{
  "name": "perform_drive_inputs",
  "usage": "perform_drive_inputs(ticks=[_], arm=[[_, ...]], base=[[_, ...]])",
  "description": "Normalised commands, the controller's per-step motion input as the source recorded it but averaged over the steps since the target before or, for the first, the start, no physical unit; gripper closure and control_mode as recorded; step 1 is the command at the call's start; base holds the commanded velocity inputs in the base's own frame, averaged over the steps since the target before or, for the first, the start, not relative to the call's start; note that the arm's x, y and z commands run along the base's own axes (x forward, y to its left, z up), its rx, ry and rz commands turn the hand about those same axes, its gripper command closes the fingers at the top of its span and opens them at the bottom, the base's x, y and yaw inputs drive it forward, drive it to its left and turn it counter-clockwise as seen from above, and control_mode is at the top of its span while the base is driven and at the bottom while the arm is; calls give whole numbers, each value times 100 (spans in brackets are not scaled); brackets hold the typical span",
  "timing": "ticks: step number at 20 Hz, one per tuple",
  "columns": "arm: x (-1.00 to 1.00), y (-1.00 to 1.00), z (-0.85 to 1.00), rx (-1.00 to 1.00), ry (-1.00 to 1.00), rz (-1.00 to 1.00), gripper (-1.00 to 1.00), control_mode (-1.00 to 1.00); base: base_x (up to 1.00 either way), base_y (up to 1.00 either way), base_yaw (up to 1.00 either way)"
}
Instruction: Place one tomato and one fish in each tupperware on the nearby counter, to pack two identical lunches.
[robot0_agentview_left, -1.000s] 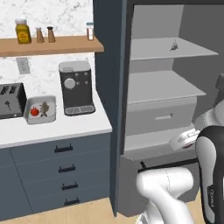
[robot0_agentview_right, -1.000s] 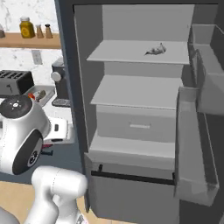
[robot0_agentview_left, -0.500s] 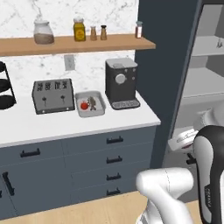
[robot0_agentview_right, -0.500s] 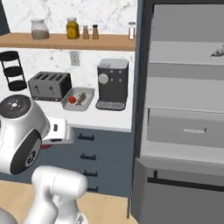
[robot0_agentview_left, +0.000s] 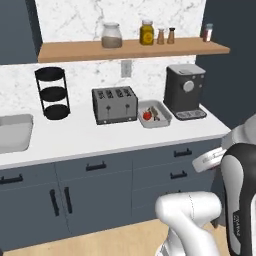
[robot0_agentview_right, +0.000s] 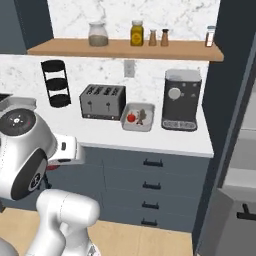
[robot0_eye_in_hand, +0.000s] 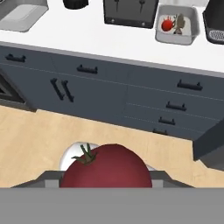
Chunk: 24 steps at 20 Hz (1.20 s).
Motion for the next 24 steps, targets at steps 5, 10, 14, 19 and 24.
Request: perform_drive_inputs(ticks=[5,10,14,19,24], arm=[[0,0,0,0,0,0,100,100],[0,0,0,0,0,0,100,100],[0,0,0,0,0,0,100,100],[0,0,0,0,0,0,100,100],[0,0,0,0,0,0,100,100]], base=[[63,100,0],[93,100,0],[75,100,0],[57,100,0],[64,100,0]])
